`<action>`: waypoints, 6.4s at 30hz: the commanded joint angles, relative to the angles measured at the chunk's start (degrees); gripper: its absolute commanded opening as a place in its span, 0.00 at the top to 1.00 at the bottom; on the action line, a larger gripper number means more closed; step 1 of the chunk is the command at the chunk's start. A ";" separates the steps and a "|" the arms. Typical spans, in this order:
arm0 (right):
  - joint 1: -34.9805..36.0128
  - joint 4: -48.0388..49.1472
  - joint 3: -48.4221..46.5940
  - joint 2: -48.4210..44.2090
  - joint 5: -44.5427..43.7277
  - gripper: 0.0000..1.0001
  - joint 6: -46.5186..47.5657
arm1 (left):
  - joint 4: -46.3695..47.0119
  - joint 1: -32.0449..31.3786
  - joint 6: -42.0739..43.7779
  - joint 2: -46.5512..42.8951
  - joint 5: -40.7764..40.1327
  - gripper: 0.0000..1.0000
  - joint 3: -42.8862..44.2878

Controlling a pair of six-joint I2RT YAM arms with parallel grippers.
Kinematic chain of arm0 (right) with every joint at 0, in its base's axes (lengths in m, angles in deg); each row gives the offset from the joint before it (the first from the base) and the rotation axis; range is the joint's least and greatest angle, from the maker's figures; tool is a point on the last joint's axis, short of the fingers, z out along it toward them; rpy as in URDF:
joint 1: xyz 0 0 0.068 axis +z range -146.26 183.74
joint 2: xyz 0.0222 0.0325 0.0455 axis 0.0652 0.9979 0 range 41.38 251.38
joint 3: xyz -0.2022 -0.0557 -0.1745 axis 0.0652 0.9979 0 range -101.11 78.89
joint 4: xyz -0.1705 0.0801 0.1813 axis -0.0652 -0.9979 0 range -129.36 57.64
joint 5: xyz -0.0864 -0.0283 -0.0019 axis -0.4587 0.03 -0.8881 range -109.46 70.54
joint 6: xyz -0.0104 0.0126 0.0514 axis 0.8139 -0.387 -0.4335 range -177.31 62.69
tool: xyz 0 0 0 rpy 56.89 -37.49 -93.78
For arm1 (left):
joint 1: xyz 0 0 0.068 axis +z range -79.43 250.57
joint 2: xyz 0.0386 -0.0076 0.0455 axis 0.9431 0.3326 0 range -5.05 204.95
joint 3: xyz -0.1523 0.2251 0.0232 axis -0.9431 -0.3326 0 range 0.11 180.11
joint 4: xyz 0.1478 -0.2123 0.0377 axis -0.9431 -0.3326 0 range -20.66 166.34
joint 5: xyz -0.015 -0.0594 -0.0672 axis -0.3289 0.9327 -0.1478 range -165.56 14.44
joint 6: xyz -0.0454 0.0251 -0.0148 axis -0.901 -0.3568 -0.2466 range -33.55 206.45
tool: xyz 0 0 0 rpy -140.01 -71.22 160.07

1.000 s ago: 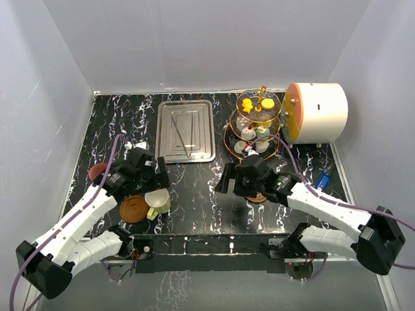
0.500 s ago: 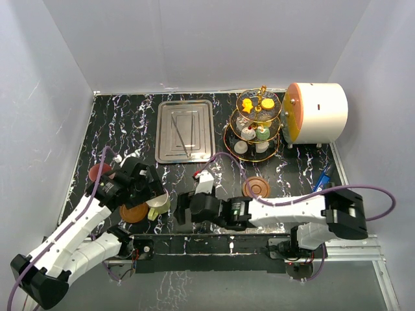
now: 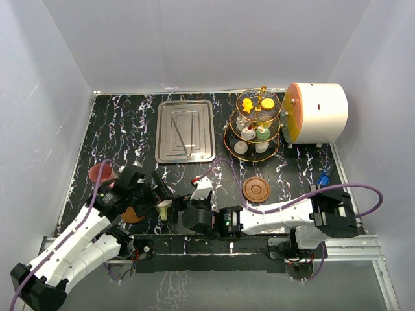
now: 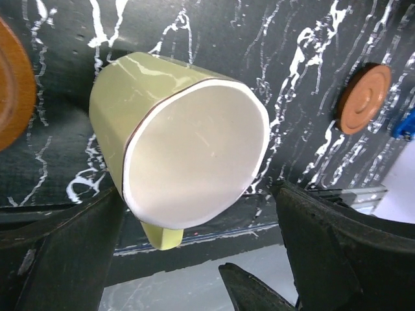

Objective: Serve the afternoon tea
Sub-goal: Adjust the cup at the center of the board, then pick up the cup at the center of the board, then place the cup on the coaster.

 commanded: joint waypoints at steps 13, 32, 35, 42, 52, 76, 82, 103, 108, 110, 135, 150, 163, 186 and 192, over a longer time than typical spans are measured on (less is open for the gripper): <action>0.05 7.90 -1.82 2.81 2.14 0.22 6.21 | -8.34 -0.01 4.07 -0.67 -11.13 0.01 10.46; -2.15 2.12 -10.27 10.51 2.67 0.32 12.37 | -1.47 0.23 23.34 5.93 -33.41 0.01 15.72; -2.82 2.16 -11.08 11.14 4.56 0.36 12.94 | 3.17 0.85 27.40 6.26 -32.69 0.01 14.92; -3.73 1.44 -14.12 14.85 8.79 0.44 14.92 | 8.24 4.43 35.97 7.58 -33.66 0.01 13.35; -3.95 -7.12 -18.54 17.43 3.15 0.67 13.32 | 12.43 5.42 34.95 5.90 -35.10 0.01 8.14; -5.30 -23.50 -11.32 7.53 -2.54 0.79 11.46 | 12.49 5.40 35.96 8.98 -34.26 0.01 8.58; -6.63 -22.63 -13.34 9.22 0.06 0.61 13.29 | 12.41 5.42 36.13 9.40 -34.18 0.01 8.67; -10.76 -22.59 -10.55 3.14 0.39 1.00 12.23 | 12.15 5.42 36.79 11.64 -34.34 0.01 9.02; -10.76 -25.02 -7.67 -1.19 -3.30 1.00 8.66 | 12.23 5.39 36.79 11.63 -34.31 0.01 8.98; -10.76 -25.86 -5.98 -3.30 -4.28 1.00 5.49 | 12.30 5.41 36.86 11.80 -34.23 0.01 9.05; -19.88 -45.91 12.11 -30.10 -10.22 1.00 -9.50 | 11.50 5.40 36.09 12.43 -34.01 0.01 9.16; -25.75 -41.36 12.72 -28.69 -5.29 1.00 2.45 | 11.22 5.44 35.92 13.16 -33.92 0.01 9.25; -29.41 -38.58 13.06 -26.86 -2.85 0.94 5.84 | 11.26 5.42 36.09 13.66 -33.91 0.01 9.24; -29.49 -45.92 11.77 -31.60 -0.93 0.64 -2.12 | 11.49 5.40 36.66 14.49 -33.66 0.01 9.34; -29.51 -48.52 10.22 -31.35 -0.75 0.79 -4.22 | 11.35 5.40 36.72 14.38 -33.82 0.01 9.35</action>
